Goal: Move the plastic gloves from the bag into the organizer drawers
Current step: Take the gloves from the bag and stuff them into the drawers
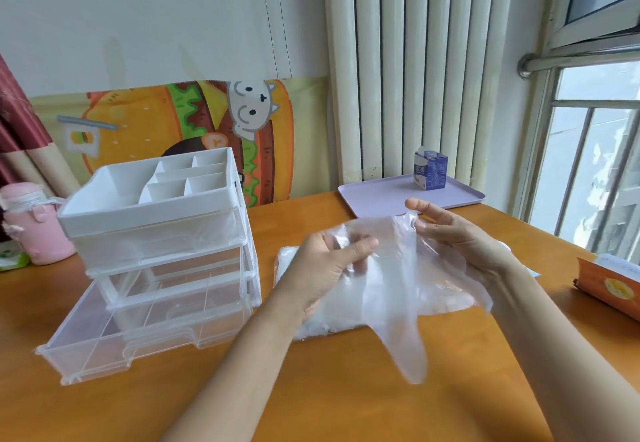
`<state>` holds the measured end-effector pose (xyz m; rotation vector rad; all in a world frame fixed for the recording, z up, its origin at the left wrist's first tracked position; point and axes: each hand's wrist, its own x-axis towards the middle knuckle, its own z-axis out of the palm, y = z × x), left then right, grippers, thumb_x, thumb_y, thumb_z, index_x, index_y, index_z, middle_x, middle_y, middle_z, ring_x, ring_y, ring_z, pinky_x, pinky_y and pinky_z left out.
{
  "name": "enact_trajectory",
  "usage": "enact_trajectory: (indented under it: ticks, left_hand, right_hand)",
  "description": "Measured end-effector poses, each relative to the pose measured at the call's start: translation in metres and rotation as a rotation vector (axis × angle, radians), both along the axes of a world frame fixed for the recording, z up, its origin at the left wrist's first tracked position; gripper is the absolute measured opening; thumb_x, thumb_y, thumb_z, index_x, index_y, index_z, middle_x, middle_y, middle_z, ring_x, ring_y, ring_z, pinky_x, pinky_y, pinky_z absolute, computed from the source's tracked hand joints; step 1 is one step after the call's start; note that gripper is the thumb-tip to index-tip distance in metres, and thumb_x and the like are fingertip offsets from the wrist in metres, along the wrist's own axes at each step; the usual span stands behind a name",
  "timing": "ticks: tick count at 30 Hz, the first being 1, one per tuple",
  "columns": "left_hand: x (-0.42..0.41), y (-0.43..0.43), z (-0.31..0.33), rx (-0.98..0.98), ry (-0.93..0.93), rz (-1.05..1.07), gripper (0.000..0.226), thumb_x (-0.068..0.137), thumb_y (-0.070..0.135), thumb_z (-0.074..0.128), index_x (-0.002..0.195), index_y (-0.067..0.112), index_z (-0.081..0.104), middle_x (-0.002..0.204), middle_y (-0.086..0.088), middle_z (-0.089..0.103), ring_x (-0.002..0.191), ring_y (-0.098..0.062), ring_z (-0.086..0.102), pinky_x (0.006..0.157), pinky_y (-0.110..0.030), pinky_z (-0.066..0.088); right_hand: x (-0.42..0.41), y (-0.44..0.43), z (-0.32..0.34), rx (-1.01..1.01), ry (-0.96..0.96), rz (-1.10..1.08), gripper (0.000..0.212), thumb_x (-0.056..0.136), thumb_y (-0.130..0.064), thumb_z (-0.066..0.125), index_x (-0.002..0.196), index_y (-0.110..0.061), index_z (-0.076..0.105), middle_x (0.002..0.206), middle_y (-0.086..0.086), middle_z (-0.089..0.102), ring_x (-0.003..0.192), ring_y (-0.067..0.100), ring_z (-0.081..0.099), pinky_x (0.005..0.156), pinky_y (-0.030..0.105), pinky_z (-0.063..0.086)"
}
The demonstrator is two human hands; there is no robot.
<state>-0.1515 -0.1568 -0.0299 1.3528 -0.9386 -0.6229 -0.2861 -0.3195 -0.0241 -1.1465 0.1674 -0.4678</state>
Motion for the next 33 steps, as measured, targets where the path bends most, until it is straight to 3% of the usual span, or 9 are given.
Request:
enact_trajectory:
  ticks: [4,7,10,13,17,23,26,30,33]
  left_hand:
    - [0.005,0.033,0.027,0.081,-0.499,0.157,0.027,0.086,0.035,0.070,0.085,0.008,0.069,0.062,-0.023,0.053,0.043,-0.010,0.037,0.051,-0.026,0.036]
    - [0.007,0.059,0.046,0.114,-0.605,0.164,0.018,0.087,0.029,0.070,0.079,0.013,0.069,0.052,-0.002,0.052,0.042,-0.006,0.033,0.048,-0.019,0.032]
    - [0.019,0.088,0.060,0.147,-0.611,0.233,0.011,0.086,0.023,0.071,0.079,0.016,0.071,0.048,0.010,0.053,0.040,-0.001,0.039,0.045,-0.012,0.032]
    - [0.040,0.117,0.061,0.176,-0.596,0.353,0.022,0.085,0.030,0.072,0.084,0.008,0.070,0.048,0.008,0.052,0.040,-0.005,0.036,0.043,-0.017,0.032]
    - [0.063,0.149,0.057,0.259,-0.589,0.502,0.024,0.085,0.028,0.072,0.081,0.005,0.067,0.054,0.004,0.062,0.038,-0.007,0.040,0.045,-0.021,0.037]
    - [0.102,0.178,0.051,0.528,-0.775,0.890,0.037,0.080,0.027,0.075,0.056,0.009,0.054,0.058,-0.003,0.051,0.056,-0.018,0.048,0.052,-0.028,0.033]
    - [0.118,0.184,0.046,0.710,-0.841,0.941,0.035,0.084,0.027,0.071,0.063,0.002,0.059,0.059,-0.007,0.050,0.058,-0.023,0.045,0.047,-0.031,0.027]
    - [0.127,0.184,0.037,0.888,-0.850,0.972,0.024,0.091,0.022,0.061,0.072,0.011,0.052,0.085,-0.011,0.062,0.075,-0.028,0.052,0.059,-0.029,0.034]
    - [0.135,0.180,0.030,0.998,-0.830,0.972,0.009,0.092,0.011,0.055,0.083,0.010,0.059,0.095,-0.011,0.067,0.088,-0.031,0.062,0.061,-0.029,0.040]
  right_hand:
    - [0.002,0.013,-0.003,-0.174,-0.045,0.297,0.064,0.058,-0.023,0.088,0.115,-0.009,0.062,0.080,0.001,0.070,0.073,0.009,0.067,0.073,0.020,0.054]
    - [0.014,0.036,-0.008,-0.369,0.066,0.458,0.044,0.068,-0.029,0.083,0.103,-0.007,0.069,0.086,0.004,0.071,0.081,0.017,0.066,0.079,0.028,0.052]
    - [0.029,0.054,-0.014,-0.378,0.136,0.334,0.036,0.065,-0.030,0.086,0.082,-0.004,0.069,0.083,0.007,0.066,0.080,0.020,0.062,0.080,0.033,0.049]
    - [0.040,0.069,-0.013,-0.285,0.086,0.248,0.051,0.062,-0.033,0.087,0.094,0.001,0.067,0.090,0.010,0.069,0.084,0.018,0.067,0.080,0.027,0.054]
    - [0.058,0.094,0.000,-0.334,0.106,0.121,0.019,0.073,-0.022,0.071,0.081,-0.005,0.065,0.069,0.002,0.065,0.064,0.010,0.061,0.068,0.019,0.054]
    - [0.118,0.123,0.021,-0.741,0.244,-0.192,0.020,0.084,-0.025,0.072,0.078,-0.005,0.073,0.068,0.004,0.069,0.056,0.009,0.056,0.064,0.023,0.049]
    - [0.145,0.134,0.024,-0.949,0.306,-0.280,0.025,0.084,-0.027,0.071,0.067,-0.008,0.070,0.059,0.000,0.063,0.051,0.007,0.049,0.052,0.021,0.036]
    - [0.157,0.150,0.023,-1.178,0.291,-0.506,0.016,0.083,-0.024,0.072,0.093,-0.014,0.067,0.089,-0.006,0.060,0.078,0.009,0.054,0.067,0.023,0.041]
    - [0.152,0.173,0.025,-1.294,0.126,-0.540,0.012,0.082,-0.014,0.071,0.092,-0.019,0.067,0.087,-0.009,0.057,0.069,0.001,0.050,0.064,0.013,0.041]
